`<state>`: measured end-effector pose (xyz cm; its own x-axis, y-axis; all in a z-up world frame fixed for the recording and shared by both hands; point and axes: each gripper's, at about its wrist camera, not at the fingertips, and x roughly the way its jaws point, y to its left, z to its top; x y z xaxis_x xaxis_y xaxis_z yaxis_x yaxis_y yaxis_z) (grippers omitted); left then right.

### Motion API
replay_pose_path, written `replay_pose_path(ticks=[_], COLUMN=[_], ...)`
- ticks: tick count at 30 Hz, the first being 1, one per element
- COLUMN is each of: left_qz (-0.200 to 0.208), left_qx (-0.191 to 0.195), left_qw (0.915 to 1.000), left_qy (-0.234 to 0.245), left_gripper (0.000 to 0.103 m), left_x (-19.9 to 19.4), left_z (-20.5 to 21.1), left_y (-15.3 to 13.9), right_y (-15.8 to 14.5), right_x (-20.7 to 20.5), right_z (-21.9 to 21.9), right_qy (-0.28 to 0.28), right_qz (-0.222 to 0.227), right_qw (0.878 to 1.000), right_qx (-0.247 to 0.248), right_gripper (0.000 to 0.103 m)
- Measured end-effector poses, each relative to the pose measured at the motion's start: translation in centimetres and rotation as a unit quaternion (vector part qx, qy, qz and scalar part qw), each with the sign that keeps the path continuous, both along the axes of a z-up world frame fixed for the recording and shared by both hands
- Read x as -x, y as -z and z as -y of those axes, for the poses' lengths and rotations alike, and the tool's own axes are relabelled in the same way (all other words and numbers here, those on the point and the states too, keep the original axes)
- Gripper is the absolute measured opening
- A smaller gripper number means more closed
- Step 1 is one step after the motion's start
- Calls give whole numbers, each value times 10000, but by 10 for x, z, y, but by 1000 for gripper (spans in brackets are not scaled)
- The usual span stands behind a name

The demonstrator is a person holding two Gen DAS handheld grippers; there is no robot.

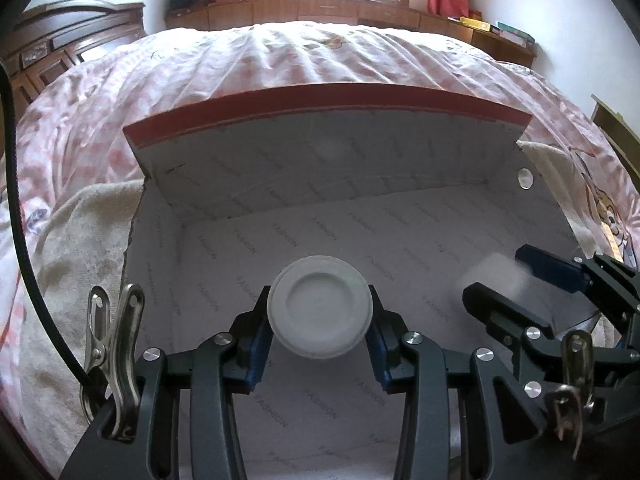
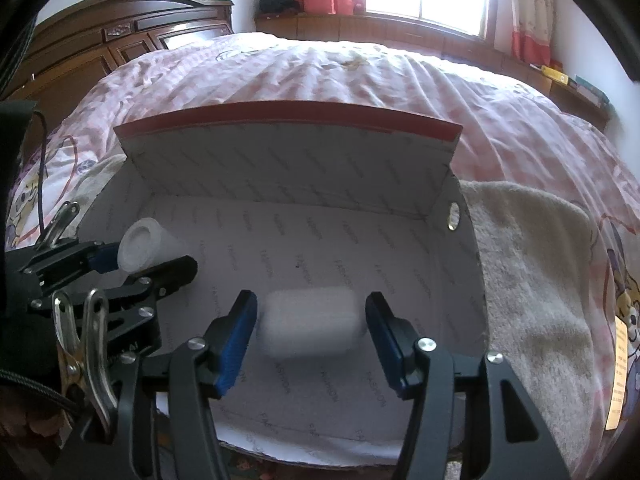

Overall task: Organize rigid objects
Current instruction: 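Carry the lid and earbud case over the box with both grippers, then open both grippers to drop the lid and earbud case into the box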

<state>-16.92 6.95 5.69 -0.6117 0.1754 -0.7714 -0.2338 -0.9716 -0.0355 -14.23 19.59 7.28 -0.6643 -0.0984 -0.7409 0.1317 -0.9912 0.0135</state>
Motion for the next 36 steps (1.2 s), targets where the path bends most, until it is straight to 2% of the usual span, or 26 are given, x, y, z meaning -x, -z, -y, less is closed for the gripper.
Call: replay_pose_path(ticks=[4, 6, 15, 24, 36], left_qz=[-49, -38, -74, -229, -124], left_qx=[55, 46, 158, 113, 47], left_qw=[10000, 10000, 9996, 9992, 9990], left_qy=[-39, -80, -239, -298, -418], left_gripper=[42, 42, 42, 42, 42], left_x=[-2, -2, -3, -16, -37], left_z=[0, 1, 2, 5, 14], left_y=[-4, -4, -5, -20, -27], right_y=[-2, -2, -2, -12, -25], right_x=[-1, -1, -4, -15, -42], right_z=[-2, -3, -4, -6, -11], right_qy=[38, 61, 103, 138, 193], right_qz=[-29, -40, -56, -215, -409], right_qw=[10000, 10000, 9999, 9991, 9966], right_qx=[29, 36, 93, 325, 691], right_gripper=[65, 70, 72, 76, 77])
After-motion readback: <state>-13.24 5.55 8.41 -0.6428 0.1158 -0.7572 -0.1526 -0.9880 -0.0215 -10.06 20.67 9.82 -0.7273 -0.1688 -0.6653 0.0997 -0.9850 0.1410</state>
